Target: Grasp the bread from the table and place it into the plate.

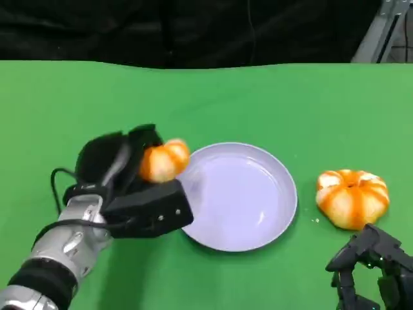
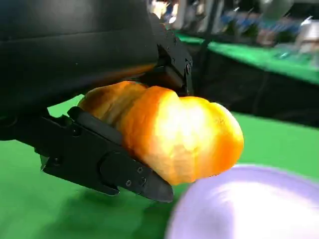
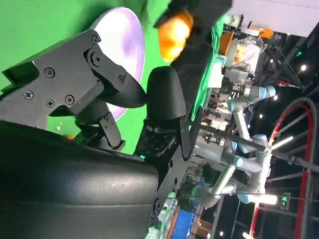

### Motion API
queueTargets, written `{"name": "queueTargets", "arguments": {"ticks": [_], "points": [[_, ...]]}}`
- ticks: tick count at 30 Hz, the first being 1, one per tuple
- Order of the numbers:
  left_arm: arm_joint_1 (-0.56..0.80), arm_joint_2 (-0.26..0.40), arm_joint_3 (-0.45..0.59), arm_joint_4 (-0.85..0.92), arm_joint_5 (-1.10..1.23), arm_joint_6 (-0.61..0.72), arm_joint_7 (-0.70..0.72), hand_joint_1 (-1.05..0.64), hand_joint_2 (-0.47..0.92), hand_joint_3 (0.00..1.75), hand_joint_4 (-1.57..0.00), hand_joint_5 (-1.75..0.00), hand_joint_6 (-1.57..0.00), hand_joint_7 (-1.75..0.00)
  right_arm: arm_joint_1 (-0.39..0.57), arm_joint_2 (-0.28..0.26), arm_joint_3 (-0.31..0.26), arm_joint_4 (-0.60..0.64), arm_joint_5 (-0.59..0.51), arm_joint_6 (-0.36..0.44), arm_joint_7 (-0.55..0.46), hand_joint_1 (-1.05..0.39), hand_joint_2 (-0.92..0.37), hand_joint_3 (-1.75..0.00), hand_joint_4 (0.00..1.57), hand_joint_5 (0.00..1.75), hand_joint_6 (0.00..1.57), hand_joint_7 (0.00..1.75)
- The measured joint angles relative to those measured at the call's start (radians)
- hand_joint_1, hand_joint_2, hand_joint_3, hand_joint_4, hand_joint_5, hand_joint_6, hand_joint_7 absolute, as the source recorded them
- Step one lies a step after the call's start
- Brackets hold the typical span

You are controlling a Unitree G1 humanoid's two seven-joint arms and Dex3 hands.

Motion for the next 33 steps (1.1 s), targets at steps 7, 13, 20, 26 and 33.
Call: {"name": "queueTargets", "arguments": {"ticks": [7,13,20,26,33], "points": [[0.004,0.000,0.000,-0.044,0.000,0.014,-0.015,-0.06,0.92,0.20,-0.70,-1.75,-0.60,-1.69,0.000,0.000,-0.001,0.004,0.000,-0.003,0.000,-0.12,-0.53,-1.21,0.84,1.75,0.74,1.52],[0.019,-0.013,-0.014,-0.189,0.021,0.041,-0.065,-0.10,0.92,0.23,-0.69,-1.75,-0.65,-1.63,0.021,0.006,0.001,-0.042,-0.022,0.030,-0.005,-0.11,-0.54,-1.19,0.83,1.75,0.73,1.52],[0.042,-0.028,-0.021,-0.227,0.026,0.055,-0.091,-0.10,0.92,0.23,-0.69,-1.75,-0.66,-1.62,0.038,0.007,0.002,-0.066,-0.024,0.057,-0.011,-0.11,-0.55,-1.18,0.83,1.75,0.73,1.53],[0.041,-0.051,-0.046,-0.224,0.030,0.049,-0.109,-0.10,0.92,0.15,-0.66,-1.75,-0.87,-0.99,0.032,0.006,0.003,-0.060,-0.024,0.050,-0.013,-0.11,-0.53,-1.21,0.84,1.75,0.75,1.51],[0.005,-0.124,-0.091,-0.143,0.046,-0.030,-0.113,-0.11,0.92,0.16,-0.64,-1.75,-0.70,-1.38,0.017,0.007,0.003,-0.040,-0.023,0.021,-0.020,-0.10,-0.53,-1.21,0.84,1.75,0.76,1.50]]}}
